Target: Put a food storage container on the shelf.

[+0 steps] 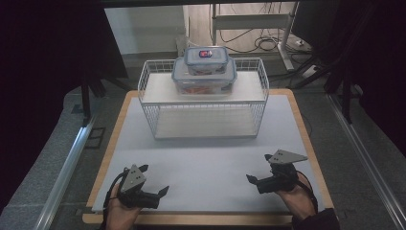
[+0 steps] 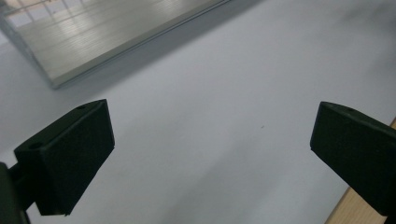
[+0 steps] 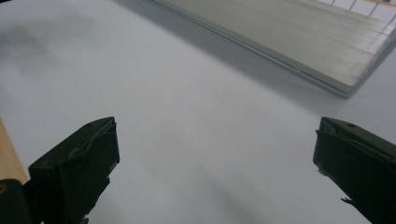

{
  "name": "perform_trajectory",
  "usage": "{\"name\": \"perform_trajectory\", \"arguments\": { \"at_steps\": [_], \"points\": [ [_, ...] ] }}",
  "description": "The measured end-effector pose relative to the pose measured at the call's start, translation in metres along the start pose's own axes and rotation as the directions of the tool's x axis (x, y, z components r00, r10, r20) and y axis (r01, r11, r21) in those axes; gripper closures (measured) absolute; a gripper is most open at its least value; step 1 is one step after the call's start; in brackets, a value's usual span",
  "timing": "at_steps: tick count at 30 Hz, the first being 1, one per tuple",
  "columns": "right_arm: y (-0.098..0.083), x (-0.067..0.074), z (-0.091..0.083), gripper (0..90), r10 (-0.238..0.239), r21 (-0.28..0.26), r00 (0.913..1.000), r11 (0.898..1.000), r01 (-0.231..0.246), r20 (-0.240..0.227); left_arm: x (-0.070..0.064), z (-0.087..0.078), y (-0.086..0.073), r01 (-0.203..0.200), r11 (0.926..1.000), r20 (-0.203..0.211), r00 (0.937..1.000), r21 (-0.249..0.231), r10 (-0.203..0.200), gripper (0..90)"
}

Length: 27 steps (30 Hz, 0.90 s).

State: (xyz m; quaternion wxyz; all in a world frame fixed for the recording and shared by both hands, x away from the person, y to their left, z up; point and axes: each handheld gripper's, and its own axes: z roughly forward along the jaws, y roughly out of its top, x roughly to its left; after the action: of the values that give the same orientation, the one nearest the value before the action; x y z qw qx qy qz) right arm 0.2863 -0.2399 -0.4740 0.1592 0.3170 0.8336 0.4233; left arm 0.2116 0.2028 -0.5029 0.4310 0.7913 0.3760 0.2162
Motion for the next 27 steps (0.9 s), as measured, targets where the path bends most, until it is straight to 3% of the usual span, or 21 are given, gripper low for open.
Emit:
{"name": "perform_trajectory", "arguments": {
  "at_steps": [12,27],
  "points": [
    [-0.019,-0.005,-0.003,0.1,0.009,0.041,0.9992,0.999,-0.011,0.039,0.013,-0.011,-0.018,0.045,0.9983,-0.079,0.9960,0.036,-0.042,0.0],
    [-0.043,-0.012,-0.007,0.0,0.048,0.097,0.9969,0.994,-0.054,0.062,0.020,-0.009,-0.027,0.077,0.9944,-0.083,0.9940,0.072,-0.071,0.0]
  ]
}}
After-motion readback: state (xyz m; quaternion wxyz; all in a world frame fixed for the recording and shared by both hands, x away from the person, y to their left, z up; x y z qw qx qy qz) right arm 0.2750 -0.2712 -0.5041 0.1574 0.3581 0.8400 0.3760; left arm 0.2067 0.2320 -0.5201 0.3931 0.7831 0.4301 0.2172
